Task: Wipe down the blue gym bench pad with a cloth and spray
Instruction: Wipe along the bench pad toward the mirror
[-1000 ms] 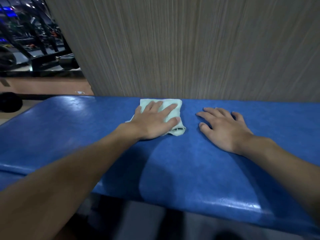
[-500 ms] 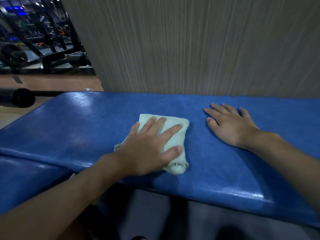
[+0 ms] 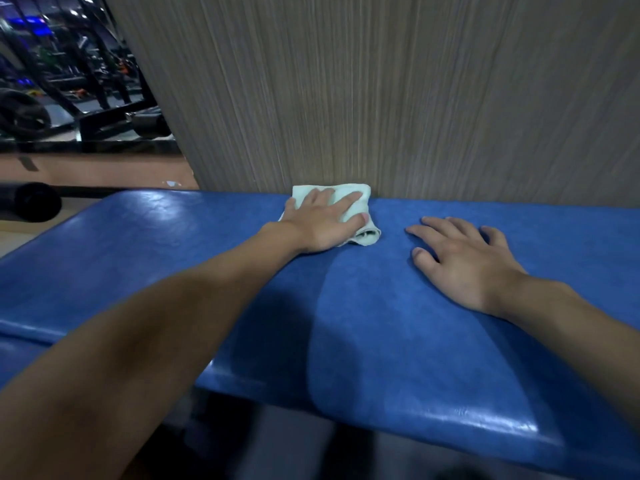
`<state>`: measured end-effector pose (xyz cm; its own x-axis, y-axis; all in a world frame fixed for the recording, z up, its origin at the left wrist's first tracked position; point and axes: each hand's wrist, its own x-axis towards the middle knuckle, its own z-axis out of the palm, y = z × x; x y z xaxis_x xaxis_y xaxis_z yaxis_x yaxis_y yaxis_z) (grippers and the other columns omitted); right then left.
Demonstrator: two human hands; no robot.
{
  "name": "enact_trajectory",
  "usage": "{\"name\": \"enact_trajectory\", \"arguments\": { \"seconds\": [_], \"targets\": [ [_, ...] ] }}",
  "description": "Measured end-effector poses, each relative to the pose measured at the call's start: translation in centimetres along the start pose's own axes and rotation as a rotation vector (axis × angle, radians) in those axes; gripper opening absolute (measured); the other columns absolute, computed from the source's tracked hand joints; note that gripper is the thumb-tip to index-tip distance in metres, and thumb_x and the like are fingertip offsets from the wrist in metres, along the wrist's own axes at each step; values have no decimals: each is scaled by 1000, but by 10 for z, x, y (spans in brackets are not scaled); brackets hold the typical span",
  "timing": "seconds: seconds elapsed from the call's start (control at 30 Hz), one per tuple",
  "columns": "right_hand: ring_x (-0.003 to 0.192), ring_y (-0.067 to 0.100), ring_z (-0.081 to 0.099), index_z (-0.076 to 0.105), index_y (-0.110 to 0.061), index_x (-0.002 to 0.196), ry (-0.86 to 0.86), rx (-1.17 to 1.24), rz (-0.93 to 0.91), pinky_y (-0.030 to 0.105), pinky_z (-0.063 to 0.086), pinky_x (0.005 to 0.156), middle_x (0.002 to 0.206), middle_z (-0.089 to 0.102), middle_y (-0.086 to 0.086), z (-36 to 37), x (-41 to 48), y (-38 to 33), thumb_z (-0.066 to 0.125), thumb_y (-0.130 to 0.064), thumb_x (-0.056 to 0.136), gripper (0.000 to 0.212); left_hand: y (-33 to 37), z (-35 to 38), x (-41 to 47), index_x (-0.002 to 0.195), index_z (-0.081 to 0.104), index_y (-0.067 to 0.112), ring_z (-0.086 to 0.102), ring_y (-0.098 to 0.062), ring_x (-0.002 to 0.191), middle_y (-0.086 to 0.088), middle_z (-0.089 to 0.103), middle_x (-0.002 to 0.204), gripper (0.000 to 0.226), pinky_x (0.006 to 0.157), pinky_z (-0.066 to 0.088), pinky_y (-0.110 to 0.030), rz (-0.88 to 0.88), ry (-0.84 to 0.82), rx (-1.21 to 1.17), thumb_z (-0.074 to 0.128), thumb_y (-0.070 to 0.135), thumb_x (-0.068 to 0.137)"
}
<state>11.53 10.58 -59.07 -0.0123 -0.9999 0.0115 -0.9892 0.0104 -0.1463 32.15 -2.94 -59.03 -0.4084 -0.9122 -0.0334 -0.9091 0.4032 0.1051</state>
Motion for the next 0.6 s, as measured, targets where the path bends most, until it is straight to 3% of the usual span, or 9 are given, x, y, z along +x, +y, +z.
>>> {"name": "enact_trajectory", "arguments": {
  "seconds": [0.1, 0.23, 0.4, 0.53, 0.6],
  "targets": [
    [150, 12, 5, 22, -41, 151, -10, 1, 3, 50, 4, 120, 163, 13, -13, -1, 0, 1, 15, -50, 99, 53, 1, 5, -41, 150, 4, 55, -3, -18, 152, 3, 5, 166, 67, 118, 0, -57, 60, -1, 14, 12, 75, 87],
    [151, 13, 5, 20, -41, 153, -14, 0, 2, 50, 4, 120, 164, 13, -12, 0, 0, 1, 15, -50, 99, 55, 5, 6, -118, 150, 1, 56, -3, -16, 152, 5, 4, 165, 78, 119, 3, -55, 108, -1, 16, 2, 78, 75],
    [150, 16, 11, 25, -37, 152, -31, -56, -7, 55, 7, 118, 164, 17, -9, -7, -2, -2, 19, -47, 102, 52, -1, 8, -198, 144, -17, 61, -14, -13, 152, 8, -8, 166, 72, 121, -1, -49, 152, 3, 81, -1, 80, 77],
    [144, 18, 26, 45, -30, 144, 91, 37, -60, 54, 8, 118, 155, 36, -6, -15, 3, -13, 39, -35, 100, 45, -4, 6, -200, 137, -19, 70, -15, -9, 151, 10, -7, 166, 65, 122, -3, -47, 150, -11, 58, -1, 83, 76],
    [147, 16, 23, 40, -31, 147, 85, 115, -70, 52, 8, 120, 159, 32, -6, -11, 5, -19, 39, -36, 100, 47, -6, 4, -182, 143, -11, 66, -9, -12, 152, 8, -1, 166, 71, 121, 1, -48, 147, 0, 59, 2, 80, 75]
  ]
}}
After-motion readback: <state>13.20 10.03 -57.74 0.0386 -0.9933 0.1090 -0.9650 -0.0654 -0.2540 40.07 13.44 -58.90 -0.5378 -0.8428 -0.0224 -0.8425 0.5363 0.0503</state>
